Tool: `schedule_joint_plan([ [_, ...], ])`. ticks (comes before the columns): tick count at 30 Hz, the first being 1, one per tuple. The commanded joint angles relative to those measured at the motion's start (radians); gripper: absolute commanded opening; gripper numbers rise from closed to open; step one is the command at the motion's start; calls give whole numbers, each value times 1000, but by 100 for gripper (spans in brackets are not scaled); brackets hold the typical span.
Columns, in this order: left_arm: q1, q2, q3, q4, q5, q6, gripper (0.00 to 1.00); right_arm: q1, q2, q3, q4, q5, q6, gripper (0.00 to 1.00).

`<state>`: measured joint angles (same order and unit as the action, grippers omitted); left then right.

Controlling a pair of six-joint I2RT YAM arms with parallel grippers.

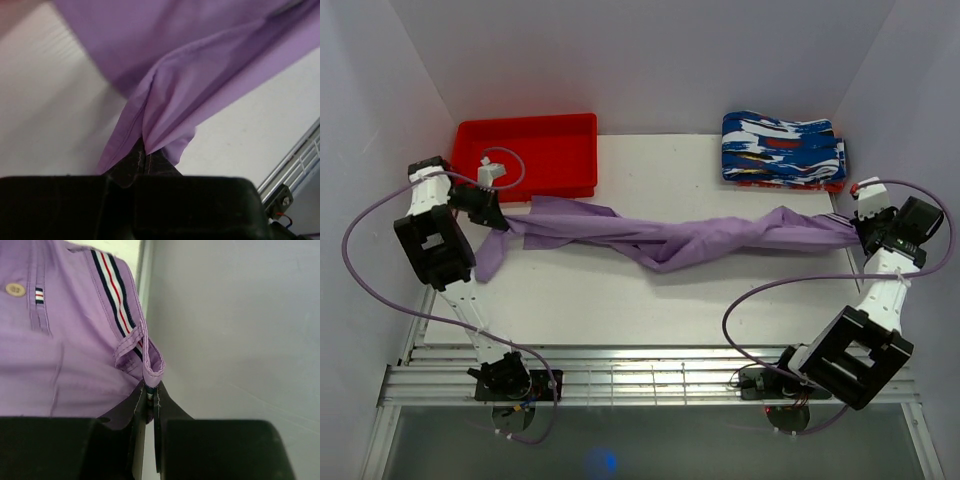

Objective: Fold and stack the trousers
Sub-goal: Flatten the trousers out

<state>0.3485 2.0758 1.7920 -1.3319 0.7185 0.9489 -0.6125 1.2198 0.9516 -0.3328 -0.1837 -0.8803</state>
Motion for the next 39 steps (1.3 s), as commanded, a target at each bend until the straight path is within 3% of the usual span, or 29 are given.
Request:
schedule_joint_plan([
  [1, 107, 58, 125, -67, -4, -76, 0, -62, -34, -14, 138, -97, -61, 8],
  [4, 139, 70, 92, 3, -66, -84, 0, -156, -100, -86, 80, -323, -153, 8],
  [6, 139, 44, 40, 37, -97, -49, 0, -162, -140, -131, 23, -396, -244, 8],
  [11, 118, -20, -98, 88, -94, 16, 0, -162, -164, -224, -78, -418, -463, 8],
  [14, 113, -57, -146, 160, -100, -9, 0, -170, -178, -234, -91, -412, -516, 8],
  [18, 96, -132, -190, 315, -67, -76, 0, -173, -151, -186, -89, -419, -451, 8],
  [21, 81, -155, -109, 329, 19, -104, 0, -182, -126, -137, -86, -441, -401, 8],
  [24, 75, -209, -118, 466, 62, -194, 0, -190, -106, -113, -83, -441, -381, 8],
  [27, 25, -200, -151, 631, -8, -267, 0, -190, -88, -105, -37, -427, -321, 8],
  [28, 14, -186, -152, 705, -81, -294, 2, -190, -82, -103, -14, -424, -289, 8],
  [31, 0, -125, -134, 818, -184, -423, 31, -190, -66, -97, -15, -425, -272, 8],
  [32, 1, -114, -117, 809, -174, -424, 41, -190, -66, -99, -28, -427, -272, 8],
  [33, 0, -117, -109, 789, -144, -406, 45, -190, -69, -99, -34, -427, -272, 8],
  [36, 0, -198, -158, 664, 17, -200, 51, -190, -78, -106, -51, -427, -270, 8],
  [37, 0, -247, -186, 528, 54, -17, 51, -190, -80, -109, -52, -428, -270, 8],
  [39, 0, -298, -229, 464, 73, 78, 52, -190, -82, -122, -52, -425, -272, 8],
])
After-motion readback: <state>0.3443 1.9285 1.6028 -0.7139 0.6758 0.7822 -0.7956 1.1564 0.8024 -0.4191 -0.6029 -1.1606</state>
